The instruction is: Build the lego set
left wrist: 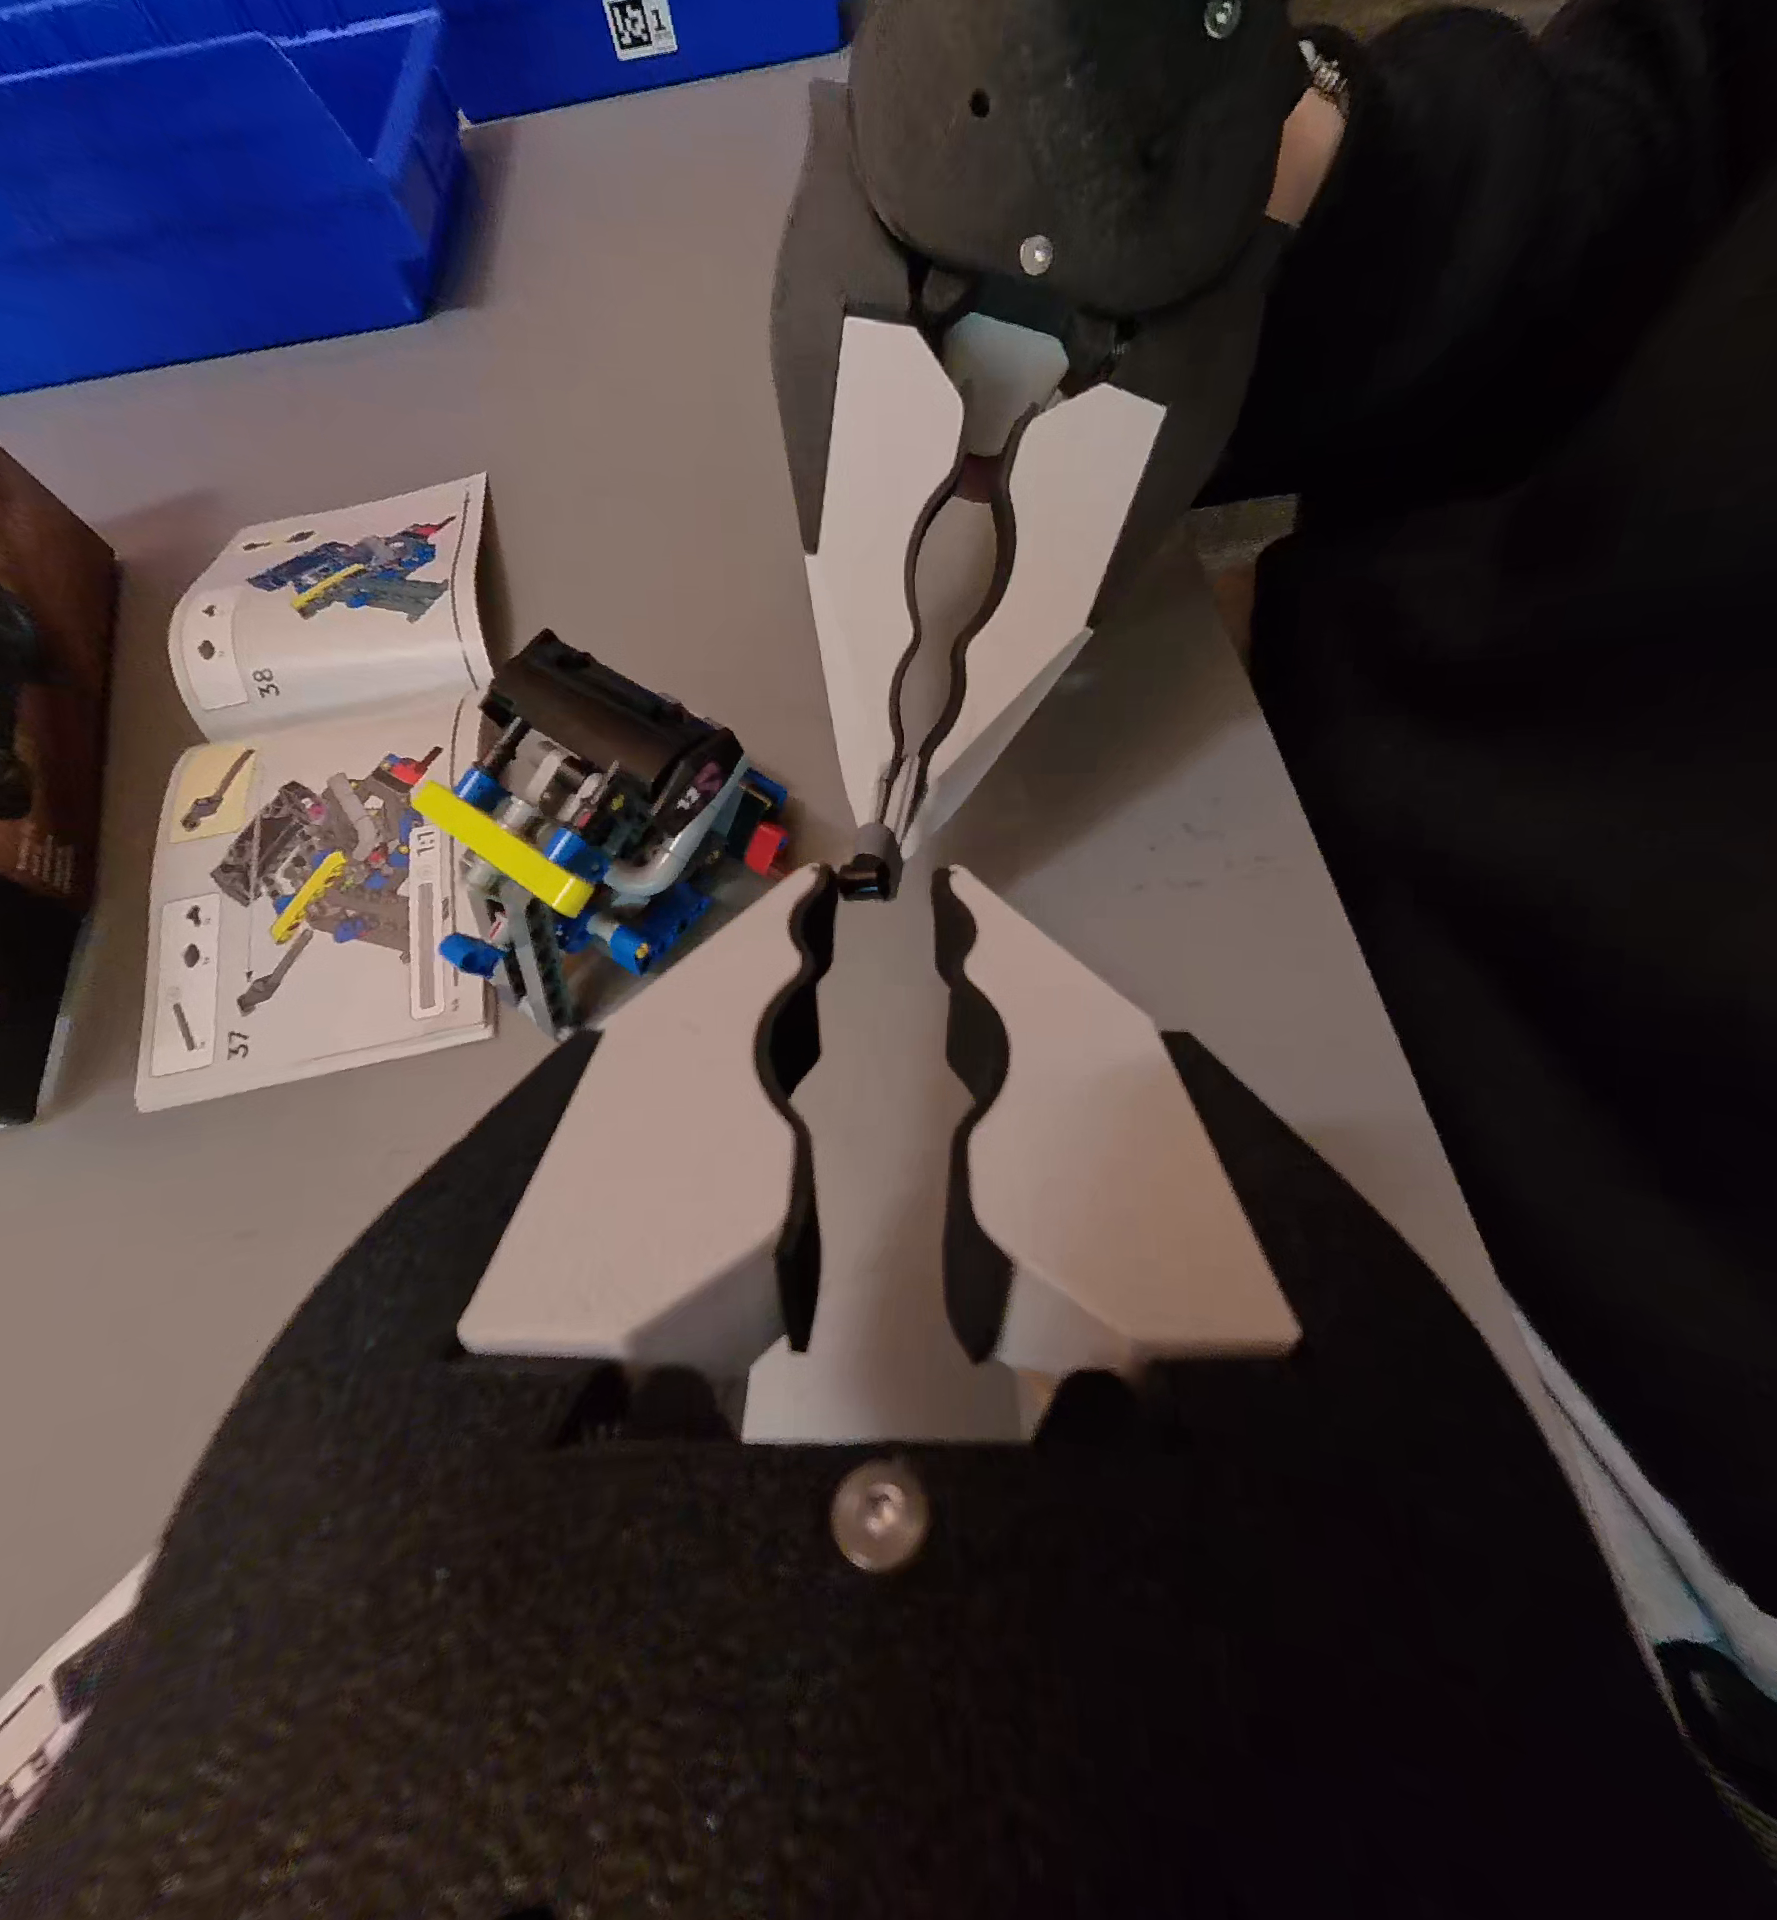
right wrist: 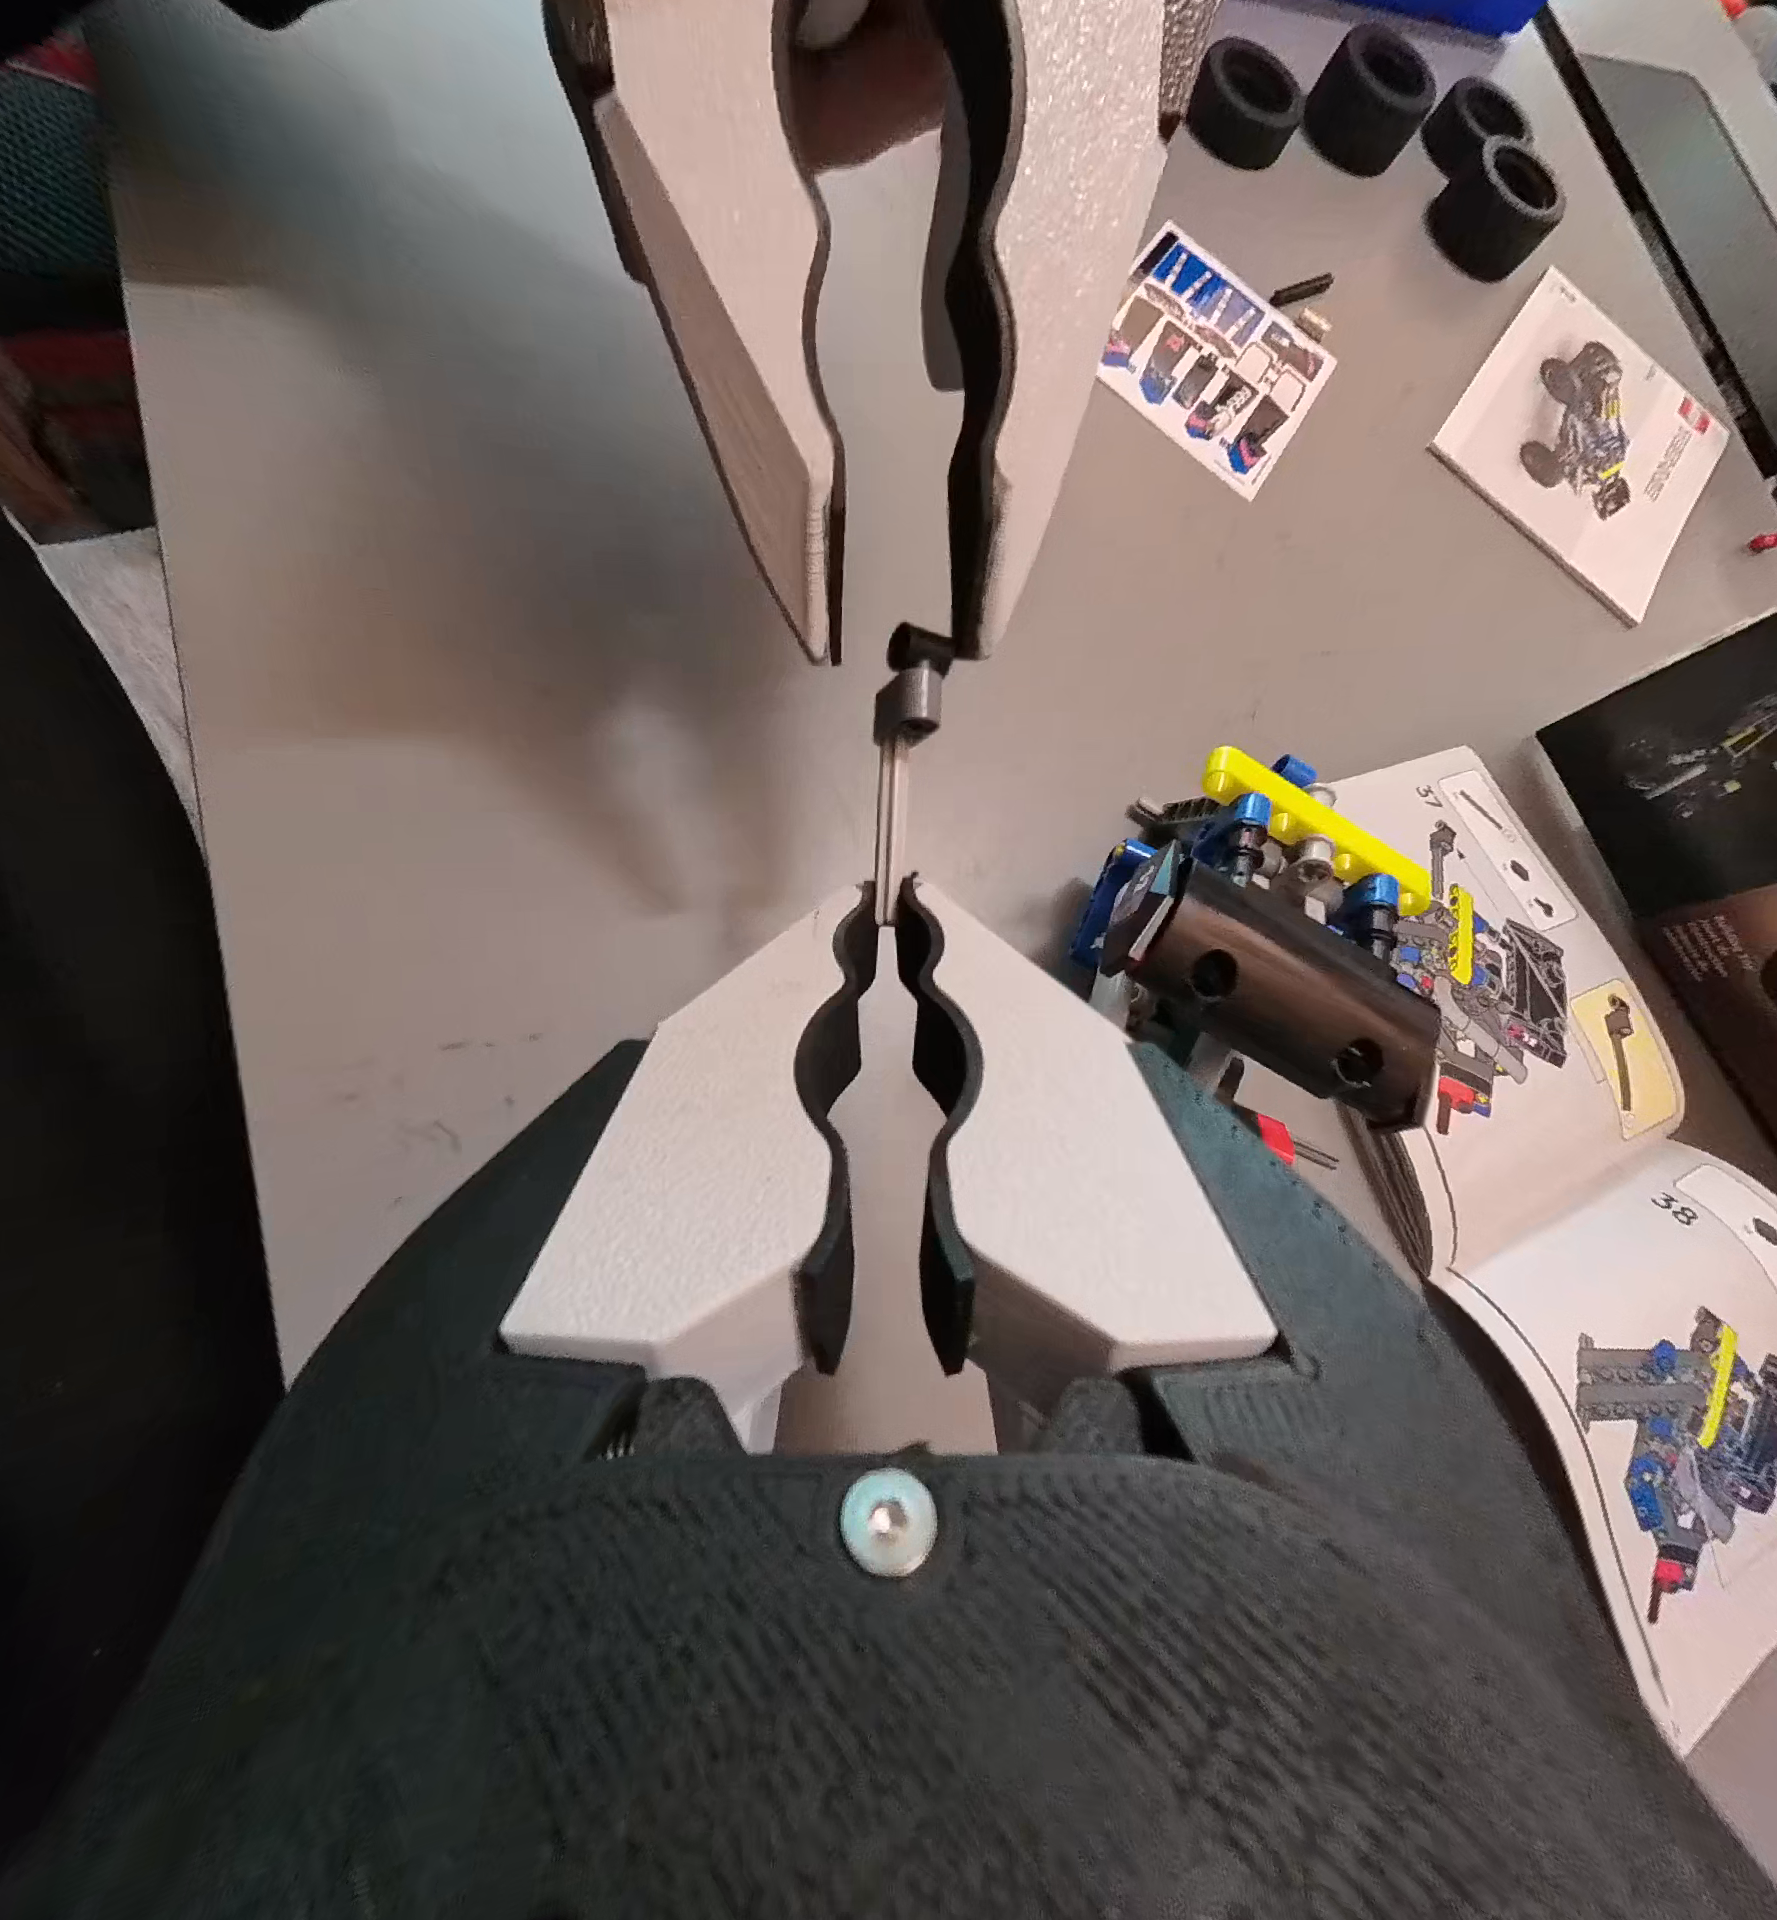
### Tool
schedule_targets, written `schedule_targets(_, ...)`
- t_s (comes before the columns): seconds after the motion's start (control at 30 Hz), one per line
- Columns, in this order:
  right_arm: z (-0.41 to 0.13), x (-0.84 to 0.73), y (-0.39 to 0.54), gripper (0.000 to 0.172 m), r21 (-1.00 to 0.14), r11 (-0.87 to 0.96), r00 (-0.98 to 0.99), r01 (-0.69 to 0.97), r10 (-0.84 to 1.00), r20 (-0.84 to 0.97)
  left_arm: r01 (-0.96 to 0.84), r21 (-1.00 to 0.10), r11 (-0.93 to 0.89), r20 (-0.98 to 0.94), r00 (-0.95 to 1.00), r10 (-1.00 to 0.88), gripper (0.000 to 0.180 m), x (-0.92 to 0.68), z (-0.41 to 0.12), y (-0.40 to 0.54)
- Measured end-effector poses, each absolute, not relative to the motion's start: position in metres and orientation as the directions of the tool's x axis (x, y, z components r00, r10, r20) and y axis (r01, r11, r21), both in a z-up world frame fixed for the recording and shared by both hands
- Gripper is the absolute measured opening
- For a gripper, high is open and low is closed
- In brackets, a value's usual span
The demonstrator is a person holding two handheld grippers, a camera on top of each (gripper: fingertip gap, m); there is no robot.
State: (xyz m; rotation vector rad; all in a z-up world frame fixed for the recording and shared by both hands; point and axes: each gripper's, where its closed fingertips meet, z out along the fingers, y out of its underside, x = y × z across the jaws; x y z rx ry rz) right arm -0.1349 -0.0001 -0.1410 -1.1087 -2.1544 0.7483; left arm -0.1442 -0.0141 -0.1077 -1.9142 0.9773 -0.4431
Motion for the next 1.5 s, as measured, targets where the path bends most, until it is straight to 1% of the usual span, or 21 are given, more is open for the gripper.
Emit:
schedule_targets(0.07, -0.142, -0.134, -0.001, 0.000, -0.700, 0.500, -0.480, 0.509, 0.840, 0.251, -0.448, -0.848, -0.285, -0.072, 0.629, -0.774, 0.006, -0.146, -0.109, -0.013)
schedule_targets(0.17, -0.142, -0.134, -0.001, 0.000, -0.692, 0.510, -0.484, 0.511, 0.836, 0.258, -0.440, -0.846, -0.301, -0.054, 0.633, -0.772, 0.006, -0.147, -0.112, -0.013)
schedule_targets(0.2, -0.142, -0.134, -0.001, 0.000, -0.692, 0.509, -0.483, 0.511, 0.837, 0.259, -0.433, -0.848, -0.307, -0.047, 0.637, -0.770, 0.008, -0.147, -0.112, -0.013)
schedule_targets(0.23, -0.140, -0.134, -0.001, 0.000, -0.696, 0.508, -0.476, 0.508, 0.839, 0.264, -0.426, -0.847, -0.316, -0.037, 0.642, -0.766, 0.016, -0.147, -0.113, -0.013)
schedule_targets(0.27, -0.138, -0.135, -0.001, 0.000, -0.702, 0.507, -0.470, 0.500, 0.840, 0.271, -0.423, -0.845, -0.328, -0.026, 0.644, -0.764, 0.016, -0.146, -0.115, -0.013)
schedule_targets(0.3, -0.137, -0.135, -0.002, 0.000, -0.704, 0.509, -0.477, 0.496, 0.837, 0.269, -0.423, -0.843, -0.333, -0.018, 0.641, -0.767, 0.008, -0.145, -0.116, -0.014)
schedule_targets(0.33, -0.138, -0.134, -0.003, 0.000, -0.698, 0.514, -0.483, 0.499, 0.833, 0.269, -0.429, -0.844, -0.323, -0.029, 0.636, -0.771, 0.006, -0.145, -0.115, -0.014)
schedule_targets(0.43, -0.139, -0.132, -0.001, 0.000, -0.687, 0.522, -0.488, 0.505, 0.830, 0.271, -0.444, -0.853, -0.275, -0.072, 0.623, -0.779, 0.004, -0.141, -0.113, -0.015)
schedule_targets(0.53, -0.139, -0.131, -0.003, 0.001, -0.716, 0.497, -0.498, 0.490, 0.834, 0.238, -0.424, -0.862, -0.278, -0.058, 0.628, -0.776, 0.004, -0.139, -0.113, -0.015)
schedule_targets(0.57, -0.134, -0.134, -0.002, 0.006, -0.740, 0.487, -0.481, 0.465, 0.840, 0.251, -0.409, -0.870, -0.275, -0.054, 0.633, -0.772, 0.004, -0.139, -0.112, -0.014)
schedule_targets(0.6, -0.126, -0.137, -0.002, 0.021, -0.773, 0.470, -0.459, 0.427, 0.849, 0.262, -0.391, -0.878, -0.275, -0.043, 0.637, -0.770, 0.004, -0.139, -0.111, -0.014)
schedule_targets(0.63, -0.117, -0.140, -0.003, 0.030, -0.804, 0.450, -0.444, 0.389, 0.856, 0.264, -0.374, -0.886, -0.275, -0.034, 0.643, -0.765, 0.004, -0.139, -0.109, -0.014)
schedule_targets(0.7, -0.107, -0.139, -0.010, 0.028, -0.841, 0.423, -0.460, 0.339, 0.854, 0.244, -0.355, -0.895, -0.269, -0.030, 0.651, -0.759, 0.004, -0.140, -0.108, -0.013)
schedule_targets(0.8, -0.099, -0.141, -0.017, 0.010, -0.878, 0.394, -0.477, 0.273, 0.848, 0.232, -0.347, -0.904, -0.248, -0.034, 0.639, -0.769, 0.004, -0.137, -0.105, -0.015)
schedule_targets(0.87, -0.099, -0.142, -0.019, 0.006, -0.891, 0.366, -0.486, 0.268, 0.850, 0.202, -0.360, -0.903, -0.235, -0.051, 0.633, -0.772, 0.004, -0.136, -0.105, -0.015)
schedule_targets(1.0, -0.096, -0.142, -0.022, 0.005, -0.906, 0.352, -0.498, 0.234, 0.844, 0.199, -0.367, -0.903, -0.223, -0.062, 0.626, -0.778, 0.004, -0.135, -0.103, -0.016)
schedule_targets(1.1, -0.099, -0.140, -0.024, 0.005, -0.906, 0.322, -0.521, 0.275, 0.842, 0.141, -0.377, -0.892, -0.248, -0.041, 0.615, -0.788, 0.005, -0.132, -0.107, -0.020)
schedule_targets(1.2, -0.106, -0.141, -0.021, 0.005, -0.877, 0.373, -0.511, 0.304, 0.841, 0.180, -0.352, -0.900, -0.257, -0.023, 0.628, -0.778, 0.006, -0.132, -0.104, -0.019)
schedule_targets(1.33, -0.107, -0.141, -0.021, 0.005, -0.872, 0.364, -0.502, 0.328, 0.849, 0.166, -0.350, -0.893, -0.282, -0.004, 0.633, -0.774, 0.005, -0.134, -0.105, -0.018)
schedule_targets(1.4, -0.108, -0.141, -0.022, 0.005, -0.871, 0.355, -0.501, 0.341, 0.852, 0.151, -0.395, -0.884, -0.250, -0.060, 0.626, -0.777, 0.004, -0.134, -0.106, -0.018)
schedule_targets(1.5, -0.109, -0.140, -0.023, 0.005, -0.883, 0.285, -0.507, 0.373, 0.859, 0.063, -0.478, -0.859, -0.184, -0.167, 0.600, -0.782, 0.004, -0.134, -0.106, -0.018)
